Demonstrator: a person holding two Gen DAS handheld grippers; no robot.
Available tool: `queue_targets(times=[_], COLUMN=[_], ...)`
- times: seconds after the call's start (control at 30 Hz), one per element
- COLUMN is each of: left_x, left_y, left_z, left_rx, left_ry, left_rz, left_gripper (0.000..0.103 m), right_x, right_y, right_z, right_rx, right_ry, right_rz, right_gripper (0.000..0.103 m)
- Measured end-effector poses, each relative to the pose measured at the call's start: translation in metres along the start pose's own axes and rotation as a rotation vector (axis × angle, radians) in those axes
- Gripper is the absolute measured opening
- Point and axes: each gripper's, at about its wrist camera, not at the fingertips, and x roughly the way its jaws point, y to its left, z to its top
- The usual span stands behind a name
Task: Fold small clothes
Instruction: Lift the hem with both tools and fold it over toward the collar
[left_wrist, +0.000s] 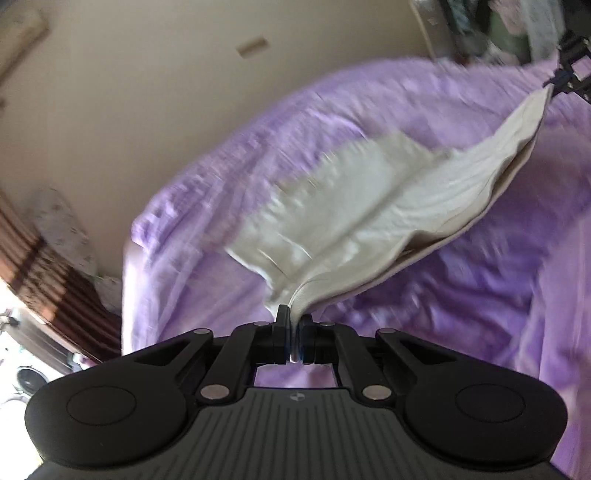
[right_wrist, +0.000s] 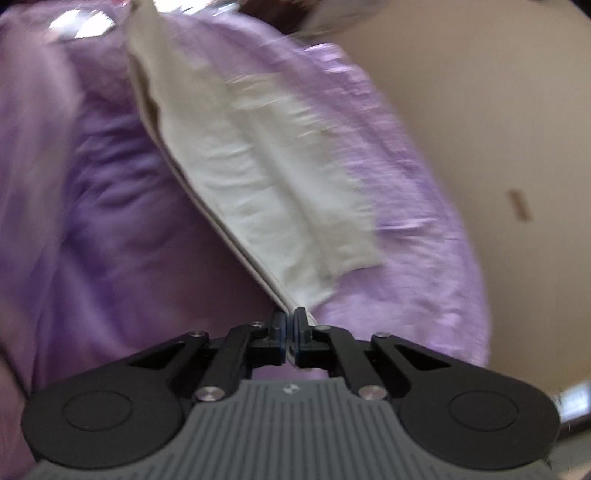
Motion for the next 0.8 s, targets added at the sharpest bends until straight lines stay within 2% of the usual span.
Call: queue_targets(times=[0.2,0.4,0.57,0.8], left_x=[-0.038,-0.072,-0.050,0.016], left_y=[0.014,0.017,0.020,0.047], left_z=[0.022,0.030,0.040,0.076], left_rx=[-0.038,-0.034,-0.029,-0.033], left_ry=[-0.074,-0.114,-0.093,-0.085], left_rz=[0.043,0.065,0.070,0.109], left_gripper=[0.003,0.003,0.003,0.003], right_x=[-0.042,-0.088,-0.095,-0.028], right_y=[-0.025,-0.034,-0.039,-0.079], right_z=[0.017,0.021,0.025,0.046], right_rx=[0.090,0.148,0.155,0.186], right_ry=[-0.081,-0.137,-0.155,-0.115], right_rz=[-0.133,-0.177,-0.171,-0.201], right_gripper=[0.000,0.000,0.000,0.000])
